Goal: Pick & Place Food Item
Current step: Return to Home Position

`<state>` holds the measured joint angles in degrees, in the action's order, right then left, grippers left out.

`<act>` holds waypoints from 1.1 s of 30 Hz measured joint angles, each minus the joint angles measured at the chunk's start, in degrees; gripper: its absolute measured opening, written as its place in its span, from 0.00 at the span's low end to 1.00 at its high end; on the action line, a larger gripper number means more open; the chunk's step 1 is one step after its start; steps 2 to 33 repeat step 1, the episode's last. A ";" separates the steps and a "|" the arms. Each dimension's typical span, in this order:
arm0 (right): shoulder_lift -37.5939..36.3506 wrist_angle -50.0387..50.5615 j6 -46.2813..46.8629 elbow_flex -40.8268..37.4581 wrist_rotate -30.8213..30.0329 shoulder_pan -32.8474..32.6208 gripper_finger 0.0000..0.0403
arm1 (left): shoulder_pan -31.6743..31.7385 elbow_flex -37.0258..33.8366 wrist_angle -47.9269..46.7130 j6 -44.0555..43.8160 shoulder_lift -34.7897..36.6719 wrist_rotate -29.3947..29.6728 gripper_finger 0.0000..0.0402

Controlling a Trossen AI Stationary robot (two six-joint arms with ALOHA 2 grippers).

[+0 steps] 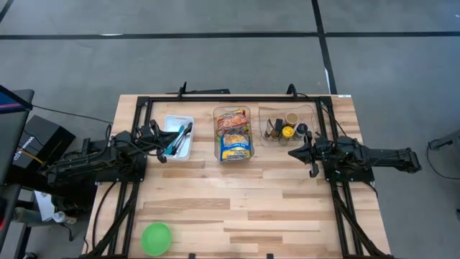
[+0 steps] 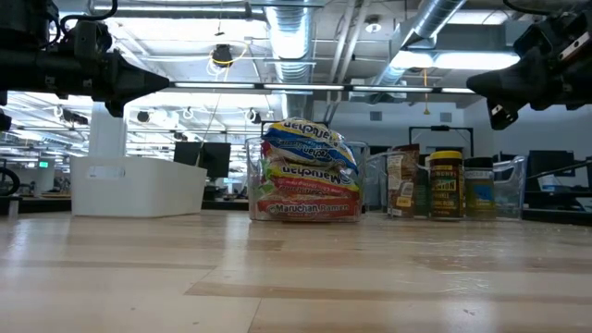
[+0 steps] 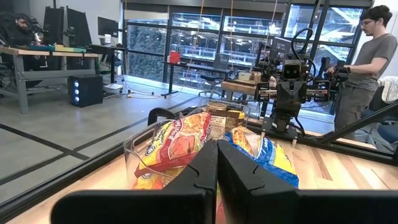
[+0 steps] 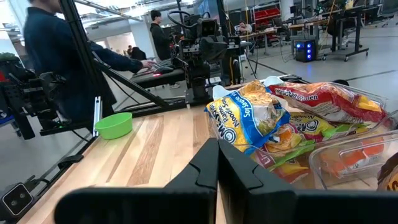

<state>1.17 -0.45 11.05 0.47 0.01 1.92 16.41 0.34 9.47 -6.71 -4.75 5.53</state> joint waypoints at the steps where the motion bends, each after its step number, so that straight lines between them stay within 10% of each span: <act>1: 0.00 0.00 0.00 0.01 0.00 0.01 0.00 | 0.00 0.00 0.00 -0.01 0.00 -0.01 0.00; 33: 0.00 0.00 0.00 0.01 0.00 0.01 0.00 | 0.00 0.00 0.00 -0.01 0.00 -0.01 0.00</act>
